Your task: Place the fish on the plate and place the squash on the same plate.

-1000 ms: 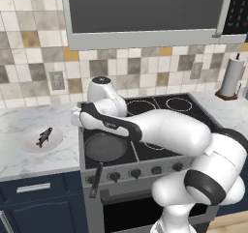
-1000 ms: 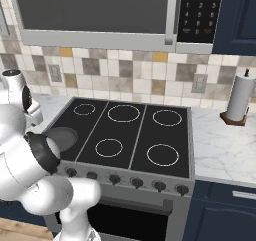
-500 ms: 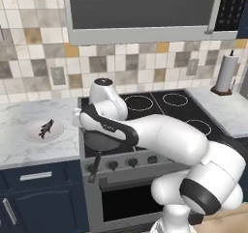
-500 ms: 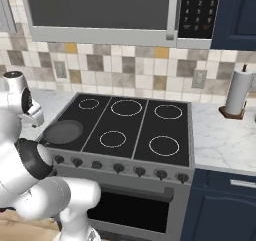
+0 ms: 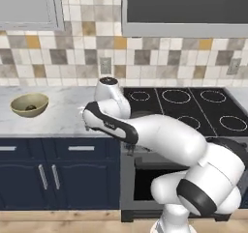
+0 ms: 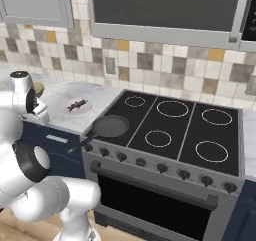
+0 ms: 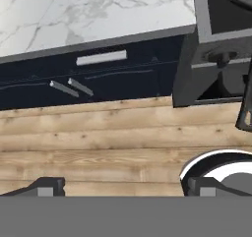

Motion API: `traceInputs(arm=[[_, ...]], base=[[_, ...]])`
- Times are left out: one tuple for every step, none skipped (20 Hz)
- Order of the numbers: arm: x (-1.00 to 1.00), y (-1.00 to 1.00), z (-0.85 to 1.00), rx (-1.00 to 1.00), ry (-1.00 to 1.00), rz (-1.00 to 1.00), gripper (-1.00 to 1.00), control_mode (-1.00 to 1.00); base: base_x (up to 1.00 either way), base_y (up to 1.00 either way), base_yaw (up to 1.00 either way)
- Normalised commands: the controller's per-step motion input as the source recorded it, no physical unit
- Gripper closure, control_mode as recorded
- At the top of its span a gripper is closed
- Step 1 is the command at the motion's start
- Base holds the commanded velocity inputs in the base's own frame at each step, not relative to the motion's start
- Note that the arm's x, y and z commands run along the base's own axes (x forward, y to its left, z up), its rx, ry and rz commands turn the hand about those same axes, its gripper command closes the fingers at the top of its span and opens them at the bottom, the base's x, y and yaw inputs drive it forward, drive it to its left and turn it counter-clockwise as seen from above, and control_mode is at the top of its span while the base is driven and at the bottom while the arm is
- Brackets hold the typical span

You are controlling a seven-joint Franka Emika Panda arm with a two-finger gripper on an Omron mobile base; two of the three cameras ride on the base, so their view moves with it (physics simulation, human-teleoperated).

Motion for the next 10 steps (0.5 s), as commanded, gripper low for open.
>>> traceInputs(arm=[[0.0,0.0,0.0,0.0,0.0,0.0,-1.0,1.0],[0.0,0.0,0.0,0.0,0.0,0.0,-1.0,1.0],[0.0,0.0,0.0,0.0,0.0,0.0,-1.0,1.0],[0.0,0.0,0.0,0.0,0.0,0.0,-1.0,1.0],[0.0,0.0,0.0,0.0,0.0,0.0,-1.0,1.0],[0.0,0.0,0.0,0.0,0.0,0.0,-1.0,1.0],[0.0,0.0,0.0,0.0,0.0,0.0,-1.0,1.0],[0.0,0.0,0.0,0.0,0.0,0.0,-1.0,1.0],[0.0,0.0,0.0,0.0,0.0,0.0,-1.0,1.0],[0.0,0.0,0.0,0.0,0.0,0.0,-1.0,1.0]], base=[[0.14,0.82,0.22],[0.24,0.82,0.17],[0.37,0.84,0.08],[0.45,0.84,0.02],[0.5,0.83,0.0],[0.5,0.82,0.0],[0.49,0.8,0.0],[0.49,0.77,-0.03],[0.5,0.75,-0.06],[0.5,0.76,-0.05]])
